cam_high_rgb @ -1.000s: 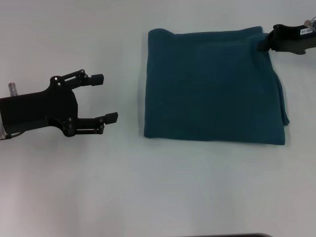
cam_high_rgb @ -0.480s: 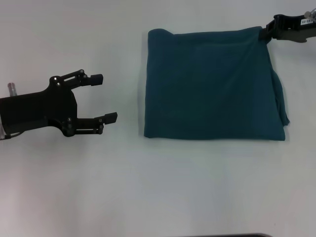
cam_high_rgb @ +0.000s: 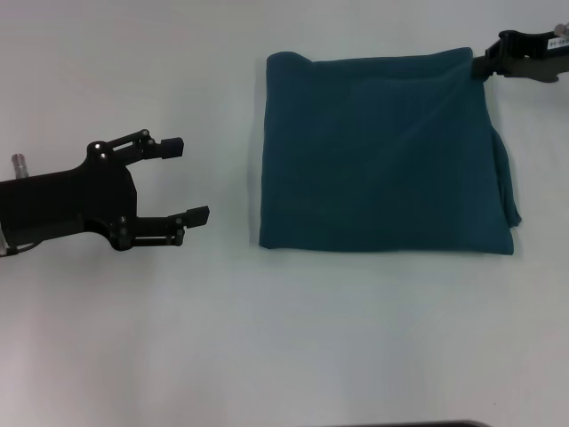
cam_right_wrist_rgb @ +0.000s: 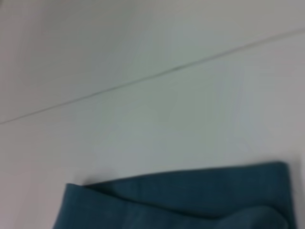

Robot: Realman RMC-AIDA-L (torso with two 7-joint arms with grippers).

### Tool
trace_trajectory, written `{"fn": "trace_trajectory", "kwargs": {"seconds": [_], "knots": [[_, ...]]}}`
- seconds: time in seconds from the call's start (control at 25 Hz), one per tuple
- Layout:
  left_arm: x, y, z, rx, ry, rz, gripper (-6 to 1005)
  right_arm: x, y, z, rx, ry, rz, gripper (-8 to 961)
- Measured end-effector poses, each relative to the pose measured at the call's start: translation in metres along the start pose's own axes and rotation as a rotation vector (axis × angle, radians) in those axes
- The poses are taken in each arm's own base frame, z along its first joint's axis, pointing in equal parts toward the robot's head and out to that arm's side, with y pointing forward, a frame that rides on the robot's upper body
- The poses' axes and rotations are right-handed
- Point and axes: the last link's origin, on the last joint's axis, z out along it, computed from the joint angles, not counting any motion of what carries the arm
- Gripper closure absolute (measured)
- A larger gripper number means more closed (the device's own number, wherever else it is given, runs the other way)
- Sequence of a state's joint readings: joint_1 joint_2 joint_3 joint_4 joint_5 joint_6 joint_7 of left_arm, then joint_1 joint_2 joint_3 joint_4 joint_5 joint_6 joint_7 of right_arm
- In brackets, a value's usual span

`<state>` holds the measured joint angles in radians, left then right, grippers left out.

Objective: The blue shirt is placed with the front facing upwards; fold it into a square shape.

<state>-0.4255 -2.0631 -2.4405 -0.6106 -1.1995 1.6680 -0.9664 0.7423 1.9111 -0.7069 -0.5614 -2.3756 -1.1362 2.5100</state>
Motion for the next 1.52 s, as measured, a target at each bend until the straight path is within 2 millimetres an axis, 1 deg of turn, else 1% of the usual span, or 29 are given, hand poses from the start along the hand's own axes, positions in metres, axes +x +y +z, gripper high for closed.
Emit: {"fn": "trace_trajectory", "kwargs": {"seconds": [0.24,0.4,0.64,0.8,1.04,1.52], "knots": [[0.001,0.001,-0.002,-0.004,0.009,0.001,96,0.003,-0.007,-0.006,0.006,0.003,0.060,852],[0.002,0.001,-0.003,-0.004,0.013,0.000,96,-0.002,-0.012,-0.009,0.030,-0.017,0.085,832],[0.002,0.001,-0.004,-0.003,0.012,0.003,95,-0.010,-0.020,-0.014,0.071,-0.060,0.108,538],[0.002,0.001,-0.004,-0.003,0.013,0.004,95,-0.011,-0.016,-0.011,0.071,-0.060,0.113,364],[0.002,0.001,-0.003,-0.005,0.015,0.004,95,-0.010,-0.009,-0.001,0.062,-0.059,0.132,285],[0.002,0.002,-0.001,-0.006,0.018,0.002,96,-0.004,-0.008,0.015,0.112,-0.044,0.140,286]]}}
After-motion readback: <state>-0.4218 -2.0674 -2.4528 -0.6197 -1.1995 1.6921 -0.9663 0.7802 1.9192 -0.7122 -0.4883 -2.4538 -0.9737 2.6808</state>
